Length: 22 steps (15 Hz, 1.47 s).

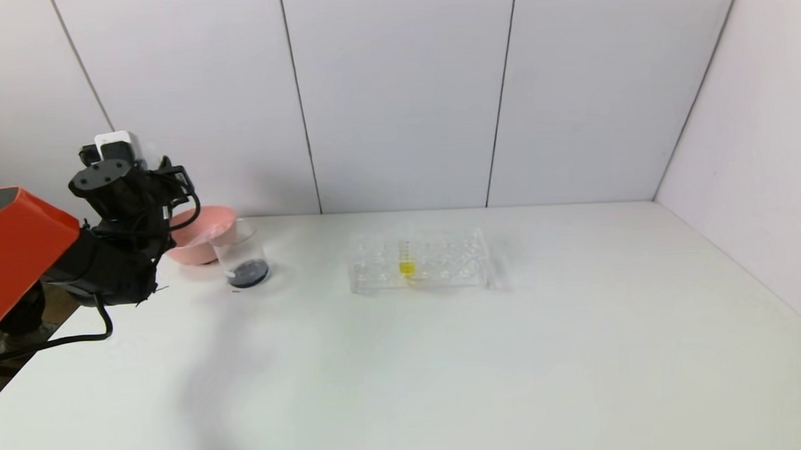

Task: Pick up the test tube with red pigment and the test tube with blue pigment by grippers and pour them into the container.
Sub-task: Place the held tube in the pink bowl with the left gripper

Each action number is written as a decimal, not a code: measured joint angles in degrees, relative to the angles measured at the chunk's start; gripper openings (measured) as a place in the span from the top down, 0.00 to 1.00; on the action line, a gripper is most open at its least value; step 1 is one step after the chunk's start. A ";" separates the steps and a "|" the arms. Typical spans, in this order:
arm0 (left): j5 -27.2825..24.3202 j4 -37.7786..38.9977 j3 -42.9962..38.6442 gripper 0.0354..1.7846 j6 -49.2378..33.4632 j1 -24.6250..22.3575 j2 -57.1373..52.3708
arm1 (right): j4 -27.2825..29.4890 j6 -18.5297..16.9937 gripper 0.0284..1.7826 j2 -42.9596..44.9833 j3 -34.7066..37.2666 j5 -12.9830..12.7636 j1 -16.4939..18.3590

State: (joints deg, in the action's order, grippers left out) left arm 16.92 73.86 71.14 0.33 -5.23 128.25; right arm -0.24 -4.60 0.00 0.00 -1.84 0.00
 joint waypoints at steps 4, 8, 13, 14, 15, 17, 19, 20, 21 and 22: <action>0.71 -7.85 8.70 0.74 -0.44 -0.78 4.01 | 0.00 0.00 0.00 0.00 0.00 0.00 0.00; 0.74 -9.42 10.33 0.74 -0.43 -0.96 5.46 | 0.02 0.00 0.00 0.00 0.00 0.00 0.00; 0.80 -8.98 10.06 0.67 -0.46 -0.96 5.55 | 0.00 0.02 0.00 0.00 0.00 0.00 0.00; 0.80 -8.96 9.89 0.61 -0.46 -0.99 5.41 | 0.02 -0.02 0.00 0.00 0.00 0.00 -0.02; 0.80 -8.96 9.67 0.53 -0.49 -0.99 5.16 | 0.00 -0.02 0.00 0.00 0.00 0.00 0.00; 0.83 -8.98 9.01 0.35 -0.49 -0.99 4.58 | 0.00 -0.02 0.00 0.00 0.00 0.00 0.00; 0.99 -8.96 8.20 0.18 -0.49 -0.91 4.11 | 0.02 0.00 0.00 0.00 0.00 0.00 0.00; 1.29 -8.87 8.05 0.12 -0.49 -0.89 3.95 | 0.00 -0.02 0.00 0.00 0.00 0.00 0.00; 1.46 -8.92 7.96 0.07 -0.46 -0.80 3.69 | 0.02 0.02 0.00 0.00 0.00 0.00 0.00; 1.49 -9.37 7.90 0.03 -0.40 -0.74 3.29 | 0.02 0.00 0.00 0.00 0.00 0.00 0.00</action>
State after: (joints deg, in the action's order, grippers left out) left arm 18.41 64.49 79.04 -0.07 -5.97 131.54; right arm -0.22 -4.60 0.00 0.00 -1.84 0.00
